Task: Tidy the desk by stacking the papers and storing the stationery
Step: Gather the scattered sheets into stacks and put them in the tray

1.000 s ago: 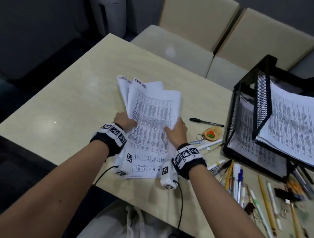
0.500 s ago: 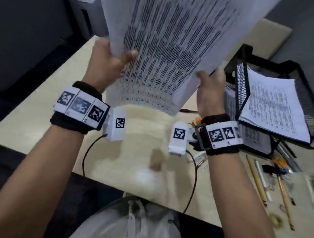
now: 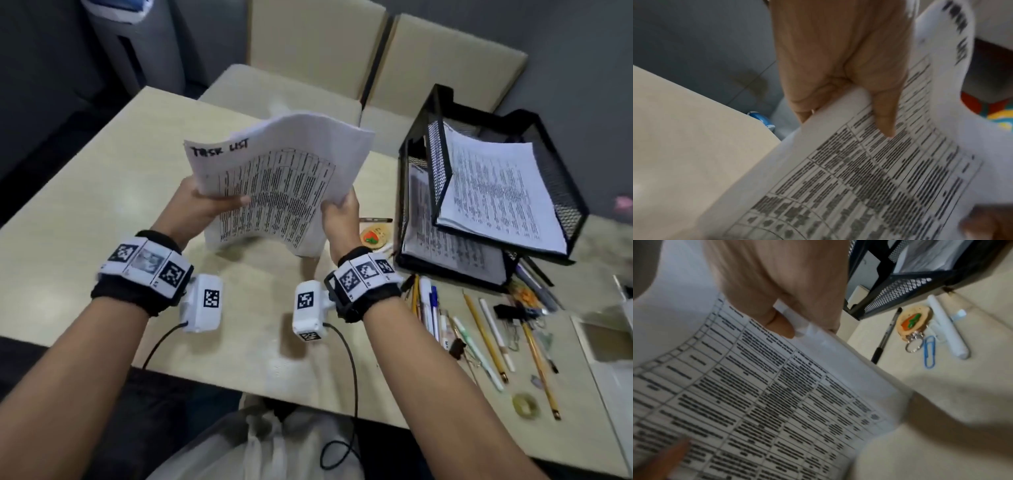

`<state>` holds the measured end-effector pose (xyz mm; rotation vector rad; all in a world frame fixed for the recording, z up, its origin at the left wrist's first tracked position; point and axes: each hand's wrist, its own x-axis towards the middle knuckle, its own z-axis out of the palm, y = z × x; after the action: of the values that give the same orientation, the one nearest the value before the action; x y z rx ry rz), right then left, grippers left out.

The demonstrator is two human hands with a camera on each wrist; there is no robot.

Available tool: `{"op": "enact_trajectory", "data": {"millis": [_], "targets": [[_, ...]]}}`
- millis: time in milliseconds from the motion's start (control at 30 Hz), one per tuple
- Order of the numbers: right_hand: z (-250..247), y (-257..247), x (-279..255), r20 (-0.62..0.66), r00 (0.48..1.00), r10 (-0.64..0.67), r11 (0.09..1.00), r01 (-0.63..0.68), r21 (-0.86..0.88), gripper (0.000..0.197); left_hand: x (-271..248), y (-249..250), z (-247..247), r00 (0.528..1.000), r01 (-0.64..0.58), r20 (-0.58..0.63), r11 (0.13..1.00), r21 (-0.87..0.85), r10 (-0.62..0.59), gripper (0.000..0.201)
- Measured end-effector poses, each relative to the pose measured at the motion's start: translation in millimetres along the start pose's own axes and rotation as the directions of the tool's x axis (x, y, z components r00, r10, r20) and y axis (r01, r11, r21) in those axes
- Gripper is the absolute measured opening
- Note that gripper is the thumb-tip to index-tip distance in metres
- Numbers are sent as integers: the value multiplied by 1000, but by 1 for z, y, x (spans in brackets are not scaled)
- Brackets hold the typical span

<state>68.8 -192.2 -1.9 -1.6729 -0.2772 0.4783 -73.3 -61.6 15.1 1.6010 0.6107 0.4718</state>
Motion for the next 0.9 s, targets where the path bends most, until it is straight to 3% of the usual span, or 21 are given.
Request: {"op": "enact_trajectory", "data": {"millis": [167, 200, 300, 367, 433, 600, 667, 767, 833, 900], "targets": [[-35, -6, 0, -5, 999, -35, 999, 34, -16, 24, 4, 0, 19, 997, 34, -66, 996, 84, -28, 9], [-46, -3, 0, 7, 1000, -23, 999, 23, -39, 23, 8, 3, 26, 996, 51, -75, 994, 100, -44, 12], [-87, 21, -6, 114, 985, 129, 976, -106, -188, 36, 22, 5, 58, 988, 143, -72, 984, 110, -136, 19], [-122, 45, -18, 164, 951, 263, 948, -223, -227, 44, 30, -1, 88, 973, 230, -54, 966, 116, -225, 14], [-157, 65, -34, 169, 920, 352, 923, -312, -224, 40, 38, -10, 122, 949, 314, -30, 938, 147, -313, 3], [-243, 88, -47, -36, 916, 400, 902, -400, -165, 27, 49, -16, 214, 851, 480, 136, 857, 190, -507, 41], [-276, 84, -35, -138, 902, 409, 901, -423, -95, 24, 48, -12, 247, 818, 501, 219, 846, 181, -532, 42], [-316, 80, 0, -250, 888, 385, 911, -410, -53, 20, 44, -11, 288, 765, 521, 364, 843, 136, -531, 29], [-333, 77, 28, -274, 884, 380, 912, -408, -52, 23, 44, -18, 311, 761, 498, 374, 847, 187, -530, 30], [-343, 76, 54, -250, 886, 391, 894, -430, -128, 32, 49, -22, 329, 811, 417, 318, 867, 273, -490, 28]]}}
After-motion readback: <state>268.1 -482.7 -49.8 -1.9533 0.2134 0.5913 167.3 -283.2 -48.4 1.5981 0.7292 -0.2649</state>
